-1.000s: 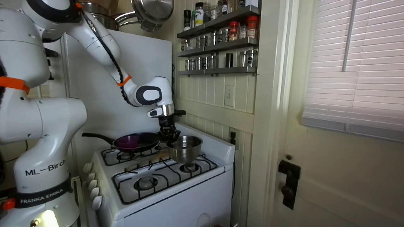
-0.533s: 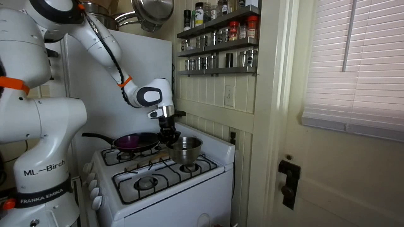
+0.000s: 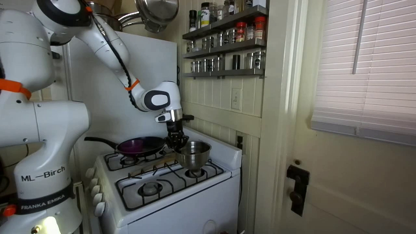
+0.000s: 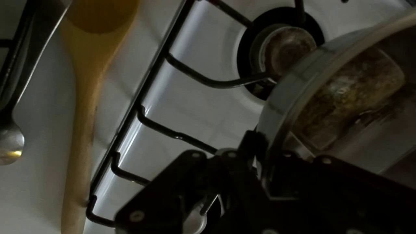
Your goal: Put the purple bowl on the pan then move the silver bowl to the right.
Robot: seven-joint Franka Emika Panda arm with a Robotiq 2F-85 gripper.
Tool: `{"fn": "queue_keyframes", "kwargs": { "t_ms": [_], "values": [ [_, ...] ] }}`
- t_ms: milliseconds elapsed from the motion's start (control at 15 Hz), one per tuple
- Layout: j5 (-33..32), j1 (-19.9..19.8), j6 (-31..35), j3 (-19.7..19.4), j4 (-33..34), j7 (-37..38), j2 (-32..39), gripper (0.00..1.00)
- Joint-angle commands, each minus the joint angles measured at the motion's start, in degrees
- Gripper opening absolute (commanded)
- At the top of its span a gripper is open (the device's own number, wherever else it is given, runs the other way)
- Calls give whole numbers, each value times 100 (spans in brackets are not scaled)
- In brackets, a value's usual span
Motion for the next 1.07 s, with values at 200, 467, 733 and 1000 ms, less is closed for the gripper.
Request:
{"fn": "queue_keyframes", "kwargs": {
  "t_ms": [200,467,733,1000],
  "values": [
    [68,-853,-46,792,316,-232,4,2],
    [132,-1296,-55,1258,432,-311,57,2],
    [170,-1678,-62,1629,539,-387,73,38],
    [170,-1935,-46,1869,655,-369,85,69]
  ]
}}
